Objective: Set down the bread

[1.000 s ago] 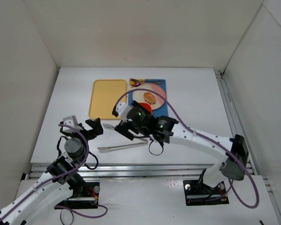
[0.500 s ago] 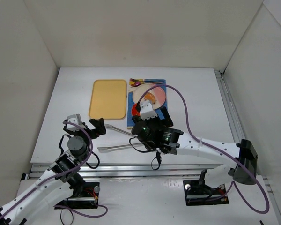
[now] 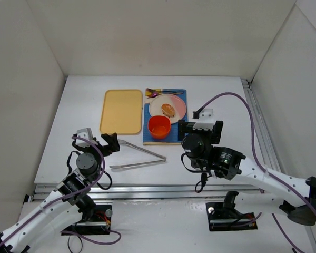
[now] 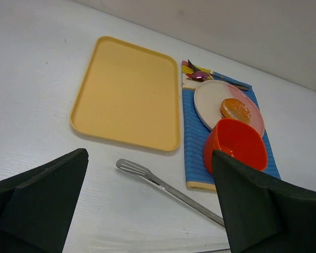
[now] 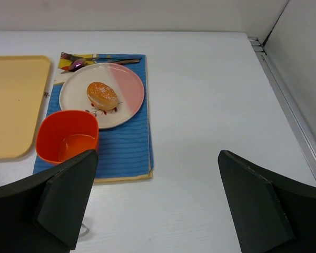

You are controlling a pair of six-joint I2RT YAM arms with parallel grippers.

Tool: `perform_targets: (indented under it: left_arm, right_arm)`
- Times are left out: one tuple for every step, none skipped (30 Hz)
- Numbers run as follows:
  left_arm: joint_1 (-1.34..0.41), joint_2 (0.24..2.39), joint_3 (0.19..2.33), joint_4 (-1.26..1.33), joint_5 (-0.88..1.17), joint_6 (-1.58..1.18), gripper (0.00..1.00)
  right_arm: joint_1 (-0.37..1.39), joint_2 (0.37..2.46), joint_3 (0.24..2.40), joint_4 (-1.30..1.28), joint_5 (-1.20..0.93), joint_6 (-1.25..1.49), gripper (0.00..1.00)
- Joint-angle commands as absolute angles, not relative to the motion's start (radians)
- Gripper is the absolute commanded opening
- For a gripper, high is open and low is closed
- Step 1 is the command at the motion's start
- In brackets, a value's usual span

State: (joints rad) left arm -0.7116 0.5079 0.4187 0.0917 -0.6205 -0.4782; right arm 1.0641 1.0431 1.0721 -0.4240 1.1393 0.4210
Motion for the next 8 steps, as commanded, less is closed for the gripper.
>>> perform_targets:
  left_arm:
    - [-0.712, 0.520, 0.442, 0.163, -0.611, -0.465, 0.99]
    - [-0.712, 0.520, 0.442, 0.160, -0.612, -0.465, 0.99]
    - [-0.712, 0.517, 0.442, 0.160, -0.611, -0.466, 1.00]
    - [-0.712, 0.515, 0.442, 0.160, -0.611, -0.465, 0.99]
    - [-0.712, 0.515, 0.442, 0.160, -0.612, -0.466, 0.99]
    - [-0.712, 0.515, 0.442, 0.160, -0.612, -0.465, 0.99]
    - [-0.712, 0.514, 0.440, 0.161, -0.612, -0.463, 0.99]
    - [-0.712, 0.515, 0.440, 0.161, -0.614, -0.465, 0.99]
  right_arm:
    - [1.037, 1.023, 1.065, -0.379, 1.137, 0.462, 0.98]
    - [1.034, 1.022, 1.063, -0.380, 1.125, 0.462, 0.98]
    - [1.029, 1.022, 1.065, -0.379, 1.121, 0.469, 0.98]
    - [1.023, 1.019, 1.065, -0.379, 1.112, 0.471, 0.98]
    - [1.020, 1.020, 1.063, -0.380, 1.111, 0.471, 0.98]
    - [1.019, 1.017, 1.065, -0.380, 1.112, 0.477, 0.98]
    - [1.016, 1.014, 1.062, -0.380, 1.117, 0.480, 0.98]
    - [1.017, 1.012, 1.058, -0.379, 1.118, 0.486, 0.98]
